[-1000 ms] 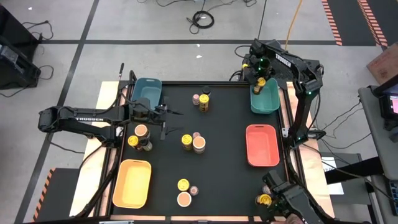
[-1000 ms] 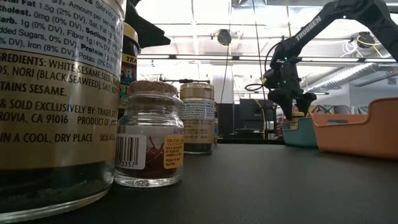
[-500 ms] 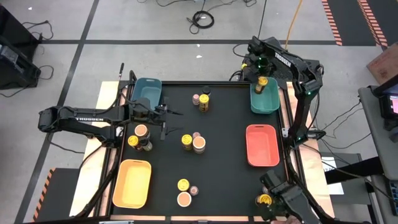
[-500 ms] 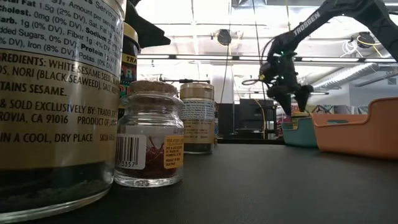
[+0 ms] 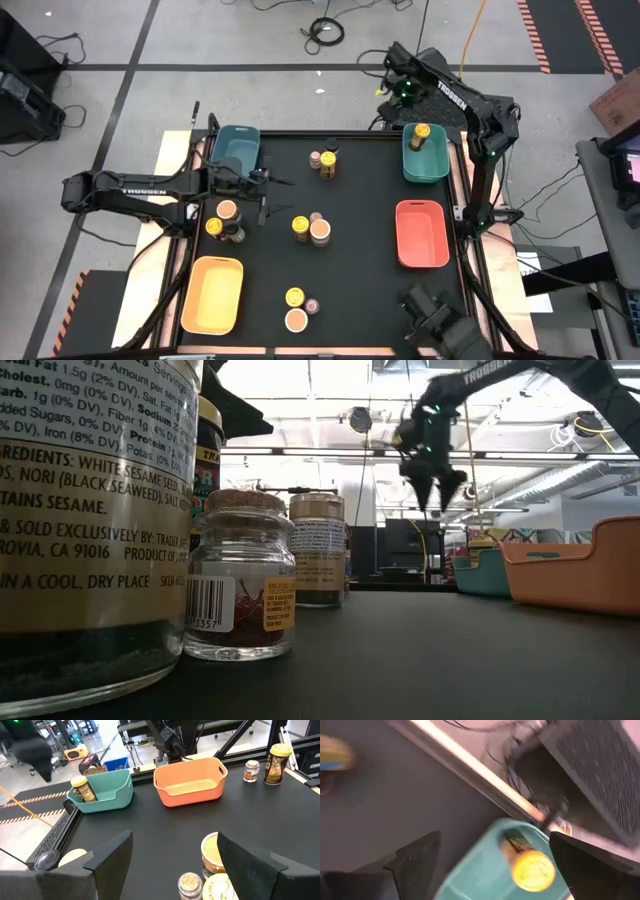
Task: Sort spices by type
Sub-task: Put the yellow spice bottle into the green bin
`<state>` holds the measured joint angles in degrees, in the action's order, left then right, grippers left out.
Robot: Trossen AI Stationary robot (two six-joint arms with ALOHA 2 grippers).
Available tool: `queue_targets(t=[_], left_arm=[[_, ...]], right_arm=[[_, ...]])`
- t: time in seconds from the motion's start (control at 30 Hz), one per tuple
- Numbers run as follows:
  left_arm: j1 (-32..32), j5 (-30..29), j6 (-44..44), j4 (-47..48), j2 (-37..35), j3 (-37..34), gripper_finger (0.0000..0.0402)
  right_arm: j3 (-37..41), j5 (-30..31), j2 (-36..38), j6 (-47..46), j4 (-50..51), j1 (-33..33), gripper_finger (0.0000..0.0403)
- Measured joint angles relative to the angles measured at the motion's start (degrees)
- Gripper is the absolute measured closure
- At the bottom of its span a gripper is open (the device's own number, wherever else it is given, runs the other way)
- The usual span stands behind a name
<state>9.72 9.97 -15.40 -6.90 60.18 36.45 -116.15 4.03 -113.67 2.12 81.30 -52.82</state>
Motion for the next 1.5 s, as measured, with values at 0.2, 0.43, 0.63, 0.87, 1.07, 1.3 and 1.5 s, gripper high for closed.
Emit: queue_targets(t=[0.2, 0.43, 0.63, 0.87, 1.07, 1.3, 1.5], left_arm=[[0.00, -2.28, 2.27, 6.76, -0.04, 2.64, 0.0112], [0.00, -5.43, 2.99, 10.26, -0.30, 2.70, 0.0112], [0.00, -7.83, 5.13, 16.62, -9.16, 2.68, 0.0112], [-1.76, -8.13, 9.70, 21.97, -19.43, 0.79, 0.0112], [-5.01, -8.30, 10.60, 22.58, -21.21, -0.71, 0.0112], [-6.34, -9.65, 9.03, 16.73, -20.98, -4.92, 0.0112], [-6.34, -9.72, 9.17, 16.98, -21.03, -5.41, 0.0112]], right_arm=[[-2.31, -1.00, 0.00, 4.37, -0.61, 11.38, 0.0037], [-2.31, -0.98, 0.38, 7.13, -1.94, 24.00, 0.0037], [-2.31, -0.93, 3.82, 5.57, -3.69, 32.96, 0.0037], [-2.31, -0.80, 6.74, 1.40, -16.35, 44.14, 0.0037], [-2.28, -0.95, 4.60, 0.40, -24.85, 52.07, 0.0037], [-2.22, -0.79, 0.83, -0.84, -31.06, 55.18, 0.0037], [-2.20, -0.65, -4.57, -3.39, -35.10, 55.65, 0.0037]])
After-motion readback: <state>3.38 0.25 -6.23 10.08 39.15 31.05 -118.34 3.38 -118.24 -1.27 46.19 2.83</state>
